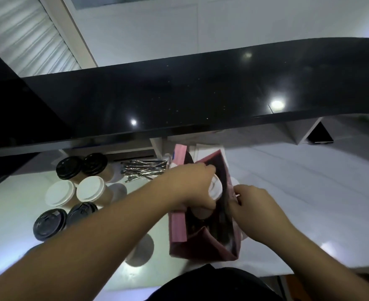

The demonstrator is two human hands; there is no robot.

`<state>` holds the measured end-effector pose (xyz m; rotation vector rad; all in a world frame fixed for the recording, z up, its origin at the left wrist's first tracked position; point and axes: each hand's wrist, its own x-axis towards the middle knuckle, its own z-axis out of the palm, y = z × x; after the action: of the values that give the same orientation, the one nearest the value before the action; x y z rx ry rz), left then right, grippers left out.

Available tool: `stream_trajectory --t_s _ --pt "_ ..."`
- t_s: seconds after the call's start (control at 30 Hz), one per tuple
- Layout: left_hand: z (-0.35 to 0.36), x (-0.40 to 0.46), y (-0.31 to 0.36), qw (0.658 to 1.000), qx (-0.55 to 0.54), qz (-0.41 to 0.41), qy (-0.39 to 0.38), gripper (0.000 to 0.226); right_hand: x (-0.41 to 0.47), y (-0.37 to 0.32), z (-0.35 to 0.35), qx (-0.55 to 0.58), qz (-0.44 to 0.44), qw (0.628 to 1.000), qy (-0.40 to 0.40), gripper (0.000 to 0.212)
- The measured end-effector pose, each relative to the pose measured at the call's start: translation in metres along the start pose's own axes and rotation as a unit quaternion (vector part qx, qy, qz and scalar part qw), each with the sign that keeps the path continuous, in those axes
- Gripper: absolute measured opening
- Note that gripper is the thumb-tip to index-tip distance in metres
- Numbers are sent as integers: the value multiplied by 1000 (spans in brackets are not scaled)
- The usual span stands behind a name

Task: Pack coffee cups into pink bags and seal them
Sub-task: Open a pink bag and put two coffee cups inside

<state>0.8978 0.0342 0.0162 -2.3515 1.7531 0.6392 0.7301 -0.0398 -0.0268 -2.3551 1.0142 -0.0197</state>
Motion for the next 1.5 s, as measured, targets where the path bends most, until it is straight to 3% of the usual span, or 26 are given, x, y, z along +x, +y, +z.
stream_trajectory --t_s 0.27,0.5,0.77,0.9,0.97,1.03,1.1,1.2,1.27,1.37,1.5 --pt "48 50 3 998 41 -47 6 59 0 7 -3 1 11 1000 -14 26" --pt "63 77 6 986 22 -103 -125 85 2 7 0 3 17 1000 -14 22" --pt "80 106 -3 980 -6 -141 -140 72 0 -3 2 10 10 1000 -20 27" --pt "68 96 7 981 29 -115 -155 74 0 0 1 8 12 1000 -12 26" --pt "48 80 19 980 63 -63 -177 62 -1 3 -1 9 9 1000 -7 22" --pt "23 59 24 990 71 31 -117 29 -1 6 -3 8 2 1000 3 24" --pt "-2 31 18 995 1 97 11 18 0 7 -4 3 -8 1000 12 27" --pt "-25 -18 -14 967 -134 113 185 10 0 8 -6 6 -17 1000 1 28" --pt "-18 -47 -49 957 -160 63 233 11 0 5 -6 10 -13 1000 -17 23" --pt "17 -87 -102 979 -123 -40 156 24 3 2 -6 8 -11 1000 -16 28" --pt "79 -129 -136 992 -39 -120 15 68 10 -2 -4 10 -2 999 -32 24"
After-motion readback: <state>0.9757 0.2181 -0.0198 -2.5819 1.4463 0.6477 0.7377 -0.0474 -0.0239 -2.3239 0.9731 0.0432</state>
